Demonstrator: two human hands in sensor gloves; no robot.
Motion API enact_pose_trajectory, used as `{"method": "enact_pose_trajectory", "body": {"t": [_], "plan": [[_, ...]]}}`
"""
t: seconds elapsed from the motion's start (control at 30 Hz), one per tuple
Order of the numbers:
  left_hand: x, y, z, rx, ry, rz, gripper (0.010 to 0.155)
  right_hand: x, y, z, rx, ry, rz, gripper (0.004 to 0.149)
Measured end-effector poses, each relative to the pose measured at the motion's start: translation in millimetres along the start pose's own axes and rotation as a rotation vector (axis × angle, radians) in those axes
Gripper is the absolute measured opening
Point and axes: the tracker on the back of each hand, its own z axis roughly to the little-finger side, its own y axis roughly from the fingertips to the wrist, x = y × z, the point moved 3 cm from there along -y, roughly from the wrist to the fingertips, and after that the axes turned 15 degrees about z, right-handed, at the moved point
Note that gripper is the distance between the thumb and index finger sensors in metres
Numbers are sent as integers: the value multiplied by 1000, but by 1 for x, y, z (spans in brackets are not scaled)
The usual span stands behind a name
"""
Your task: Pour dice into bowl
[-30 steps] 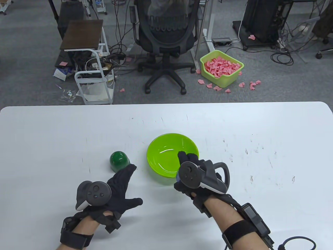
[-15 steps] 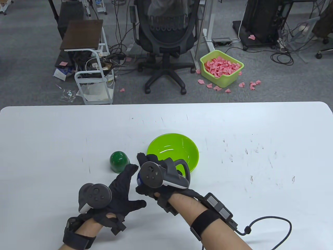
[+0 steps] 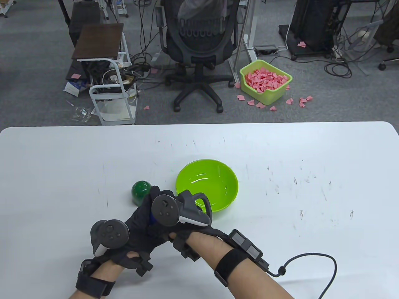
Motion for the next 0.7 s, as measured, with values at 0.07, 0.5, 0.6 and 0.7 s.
{"method": "enact_pose_trajectory", "body": {"t": [0.07,0.5,0.6,0.7], "plan": [[0,0,0,13,3,-6,113,1,1,1,-11,-11,-14,105],[-3,1,4,12,-19,-20,112,52,17,27,-59,-146,106,101],[-5,1,7,3,-9,-29,112,64,27,45,-95,-141,144,99],[-7,2,9,-6,2,-38,112,74,39,66,-142,-99,179,95]]}}
